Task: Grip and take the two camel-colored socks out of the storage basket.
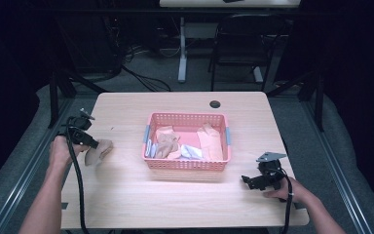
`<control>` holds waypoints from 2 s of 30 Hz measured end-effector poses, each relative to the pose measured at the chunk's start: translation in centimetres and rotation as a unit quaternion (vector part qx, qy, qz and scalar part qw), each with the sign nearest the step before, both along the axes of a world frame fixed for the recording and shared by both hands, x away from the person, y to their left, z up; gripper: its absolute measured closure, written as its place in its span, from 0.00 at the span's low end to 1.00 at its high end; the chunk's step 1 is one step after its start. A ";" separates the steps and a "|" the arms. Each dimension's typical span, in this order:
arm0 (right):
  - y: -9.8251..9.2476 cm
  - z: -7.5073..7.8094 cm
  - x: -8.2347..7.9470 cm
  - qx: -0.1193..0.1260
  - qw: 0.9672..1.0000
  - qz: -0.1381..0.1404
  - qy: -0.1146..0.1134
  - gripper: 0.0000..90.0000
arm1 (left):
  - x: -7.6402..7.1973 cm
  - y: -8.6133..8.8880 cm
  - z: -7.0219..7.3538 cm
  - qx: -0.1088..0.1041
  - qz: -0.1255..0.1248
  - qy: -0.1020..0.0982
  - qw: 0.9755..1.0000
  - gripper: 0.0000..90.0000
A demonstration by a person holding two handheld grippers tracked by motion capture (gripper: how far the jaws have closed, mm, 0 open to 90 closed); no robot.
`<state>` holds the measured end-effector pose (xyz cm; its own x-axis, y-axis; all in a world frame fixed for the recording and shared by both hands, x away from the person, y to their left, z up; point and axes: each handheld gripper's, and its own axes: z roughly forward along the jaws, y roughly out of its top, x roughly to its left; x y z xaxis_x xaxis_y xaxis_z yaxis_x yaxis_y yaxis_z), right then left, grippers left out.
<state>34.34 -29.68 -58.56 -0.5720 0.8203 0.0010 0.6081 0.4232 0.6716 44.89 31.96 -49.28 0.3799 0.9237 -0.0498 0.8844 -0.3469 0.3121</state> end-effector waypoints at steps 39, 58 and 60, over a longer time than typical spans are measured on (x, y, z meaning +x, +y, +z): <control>0.0 0.0 0.0 -0.001 1.000 0.000 -0.001 0.00 | -0.8 -9.2 8.7 -0.009 -0.095 -0.098 0.991 0.00; 0.0 0.0 0.0 -0.001 1.000 0.001 -0.002 0.00 | 1.5 -17.9 7.5 -0.001 -0.176 -0.085 0.981 0.00; 0.0 0.0 0.0 -0.001 1.000 0.001 -0.002 0.00 | 1.6 -18.5 7.2 0.003 -0.180 -0.082 0.980 0.00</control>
